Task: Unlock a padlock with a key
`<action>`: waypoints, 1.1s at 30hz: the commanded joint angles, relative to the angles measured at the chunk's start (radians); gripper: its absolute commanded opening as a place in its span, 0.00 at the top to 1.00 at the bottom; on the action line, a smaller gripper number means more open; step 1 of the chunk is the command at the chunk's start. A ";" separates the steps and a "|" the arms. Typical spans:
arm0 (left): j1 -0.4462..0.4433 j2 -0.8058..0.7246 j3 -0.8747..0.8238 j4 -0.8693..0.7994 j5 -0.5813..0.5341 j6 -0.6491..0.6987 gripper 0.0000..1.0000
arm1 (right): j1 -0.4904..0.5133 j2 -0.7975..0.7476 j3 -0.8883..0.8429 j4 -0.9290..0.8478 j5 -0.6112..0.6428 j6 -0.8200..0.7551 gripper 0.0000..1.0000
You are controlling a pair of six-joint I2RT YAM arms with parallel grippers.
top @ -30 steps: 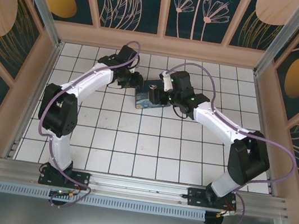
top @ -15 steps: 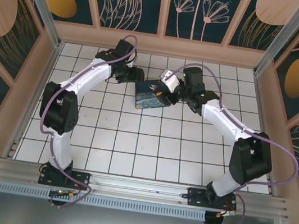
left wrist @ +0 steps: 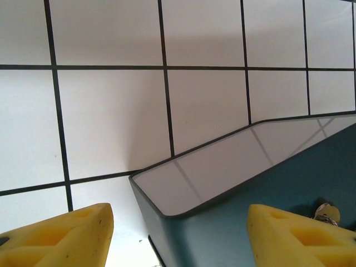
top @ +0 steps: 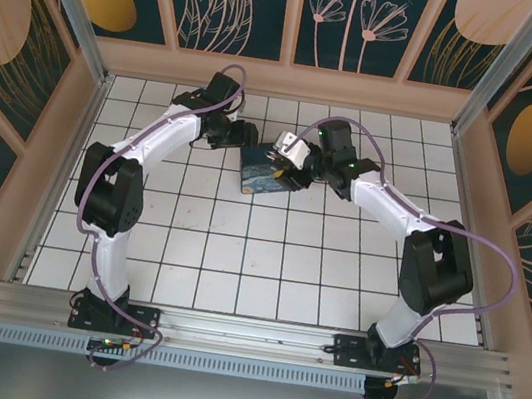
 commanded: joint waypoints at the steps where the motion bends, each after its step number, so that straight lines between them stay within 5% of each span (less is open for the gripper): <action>1: 0.008 0.014 0.004 0.013 0.021 0.025 0.35 | 0.019 0.032 0.037 -0.037 -0.028 -0.027 0.33; 15: 0.020 0.020 0.006 0.007 0.033 0.042 0.36 | 0.019 0.101 0.076 -0.040 0.013 -0.023 0.35; 33: 0.020 0.031 -0.061 0.056 0.082 0.056 0.43 | 0.068 0.112 0.116 -0.088 0.022 -0.038 0.64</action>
